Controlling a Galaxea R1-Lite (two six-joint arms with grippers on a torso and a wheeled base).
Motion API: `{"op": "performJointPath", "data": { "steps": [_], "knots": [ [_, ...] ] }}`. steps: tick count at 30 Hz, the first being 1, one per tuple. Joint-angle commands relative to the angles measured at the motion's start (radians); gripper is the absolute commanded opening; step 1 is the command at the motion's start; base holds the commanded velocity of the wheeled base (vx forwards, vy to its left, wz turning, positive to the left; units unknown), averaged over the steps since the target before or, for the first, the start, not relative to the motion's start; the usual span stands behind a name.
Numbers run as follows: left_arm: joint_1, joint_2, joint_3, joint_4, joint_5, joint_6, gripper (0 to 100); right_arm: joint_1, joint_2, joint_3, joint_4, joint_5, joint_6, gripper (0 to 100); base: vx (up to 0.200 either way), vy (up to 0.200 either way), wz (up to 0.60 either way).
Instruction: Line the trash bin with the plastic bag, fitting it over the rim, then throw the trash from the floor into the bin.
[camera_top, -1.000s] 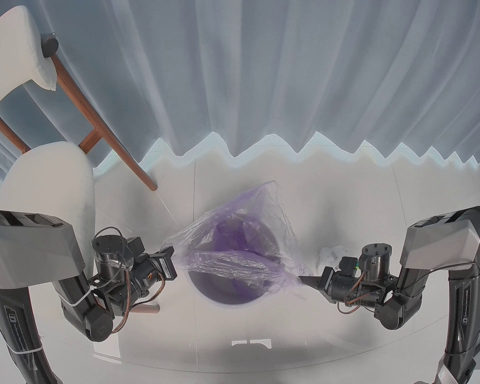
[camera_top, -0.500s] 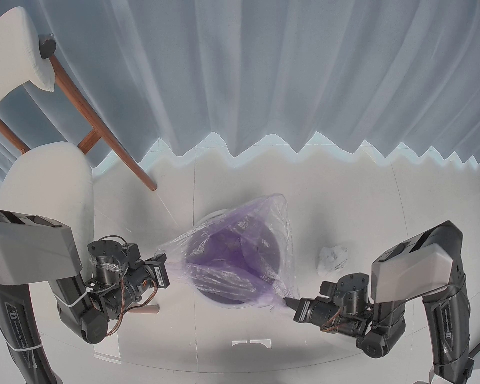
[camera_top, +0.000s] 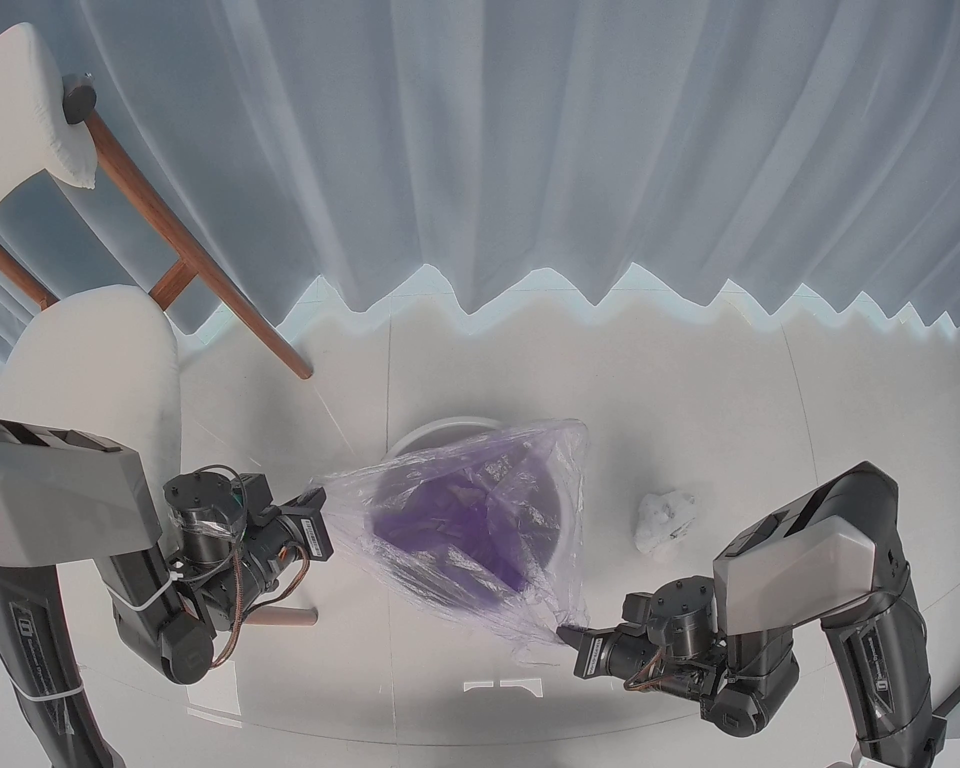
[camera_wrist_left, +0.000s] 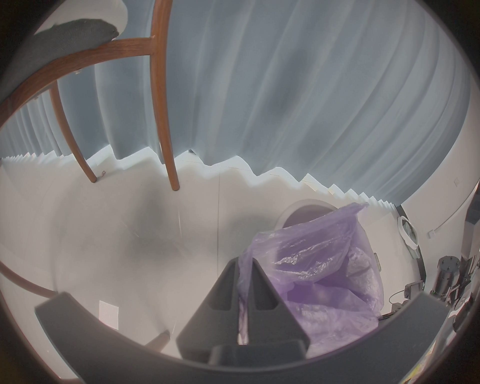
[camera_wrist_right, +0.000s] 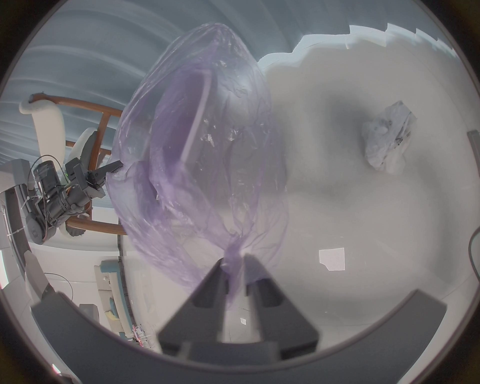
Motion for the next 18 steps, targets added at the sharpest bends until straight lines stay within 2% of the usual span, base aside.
{"op": "performJointPath", "data": {
  "steps": [1,2,3,7,10,12,18],
  "knots": [
    [-0.021,0.015,0.004,-0.014,0.001,-0.001,0,0.007,0.004,0.004,-0.016,0.000,0.001,0,0.000,0.000,0.00],
    [-0.026,0.012,0.005,-0.014,-0.001,-0.001,0,0.008,0.004,0.004,-0.016,0.000,0.001,0,0.000,0.000,0.00],
    [-0.031,0.010,0.007,-0.014,-0.001,-0.001,0,0.008,0.004,0.004,-0.017,0.000,0.001,100,0.000,0.000,0.00],
    [-0.037,-0.005,0.008,-0.014,-0.001,-0.002,0,0.007,-0.056,0.007,-0.016,0.005,0.053,100,0.000,0.000,0.00],
    [-0.048,-0.042,0.010,-0.014,-0.001,-0.002,0,0.015,-0.149,0.017,-0.013,0.029,0.210,100,0.000,0.000,0.00],
    [-0.060,-0.064,0.011,-0.012,-0.001,-0.002,0,0.018,-0.191,0.026,-0.010,0.075,0.271,100,0.000,0.000,0.00],
    [-0.077,-0.093,0.031,-0.012,0.001,-0.001,0,0.008,-0.251,0.063,-0.007,0.120,0.286,100,0.000,0.000,0.00]
  ]
}}
